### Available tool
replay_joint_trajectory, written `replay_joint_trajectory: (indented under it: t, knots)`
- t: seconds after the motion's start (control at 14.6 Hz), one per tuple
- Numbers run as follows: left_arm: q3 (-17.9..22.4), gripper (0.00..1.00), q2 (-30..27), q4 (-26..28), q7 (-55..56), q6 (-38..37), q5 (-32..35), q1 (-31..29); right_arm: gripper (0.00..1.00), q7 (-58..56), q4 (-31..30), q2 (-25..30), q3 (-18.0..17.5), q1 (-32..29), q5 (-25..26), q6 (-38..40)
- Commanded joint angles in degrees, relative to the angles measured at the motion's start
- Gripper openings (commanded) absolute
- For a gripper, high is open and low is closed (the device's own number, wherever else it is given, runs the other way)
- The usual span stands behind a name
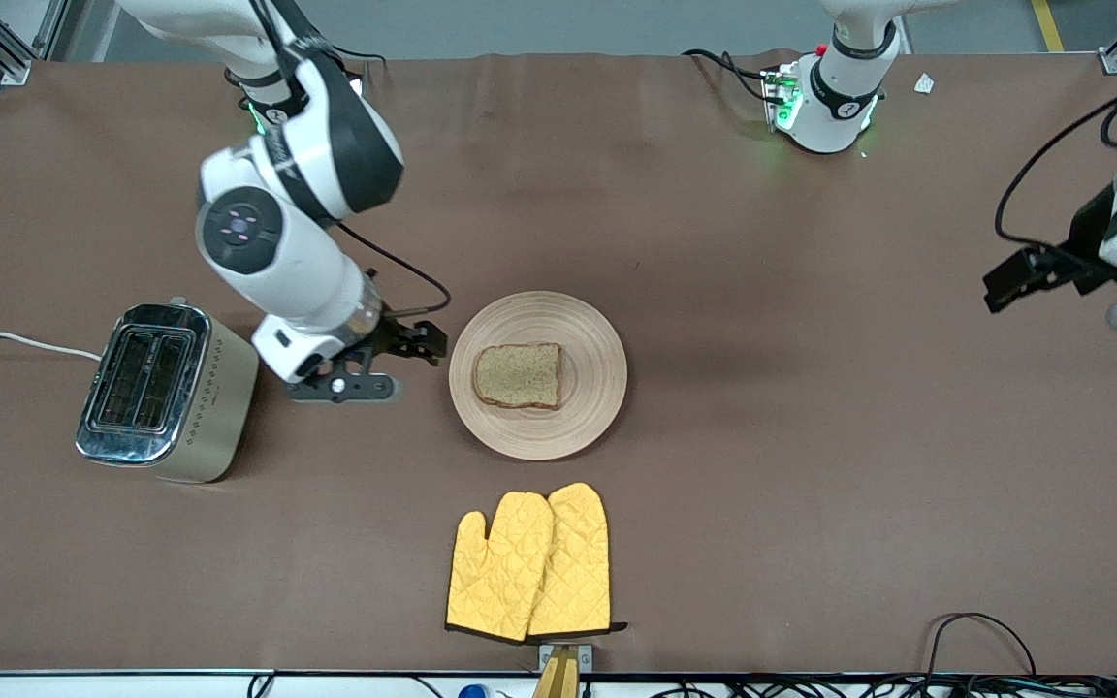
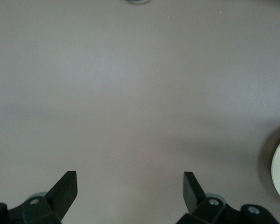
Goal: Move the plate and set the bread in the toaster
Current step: 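Move the right gripper over the bread slice while the left gripper retracts, then grasp the bread slice with the right gripper and lift it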
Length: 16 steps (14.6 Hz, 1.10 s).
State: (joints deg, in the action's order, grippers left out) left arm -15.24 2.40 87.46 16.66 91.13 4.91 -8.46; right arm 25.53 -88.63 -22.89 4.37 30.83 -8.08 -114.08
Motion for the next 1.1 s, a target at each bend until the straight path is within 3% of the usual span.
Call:
replay_joint_trajectory:
  t: [0.0,0.14,0.41,0.82,1.03]
  knots:
    - [1.9,1.0,-7.7,8.4,-1.1,0.6,-1.7,1.6,1.0,1.5,-5.6,-2.0,0.5,1.8,-1.1,-8.3]
    - [2.4,1.0,-8.7,9.2,-1.8,-0.6,-1.8,2.7,1.0,2.5,-9.3,-3.8,0.5,2.4,-2.7,-14.7]
    - [4.3,1.0,-8.5,8.2,-3.2,-1.9,-3.4,4.9,0.98,5.8,-9.7,-7.3,0.5,4.5,-3.1,-15.5]
    - [3.8,1.0,-7.6,7.3,-5.6,-2.6,-4.7,4.6,0.6,9.6,-9.8,-10.1,0.6,6.1,-3.1,-18.0]
    - [3.9,1.0,-5.7,5.0,-6.9,-3.9,-4.2,4.3,0.54,9.9,-9.8,-11.5,0.6,6.9,-3.1,-19.7]
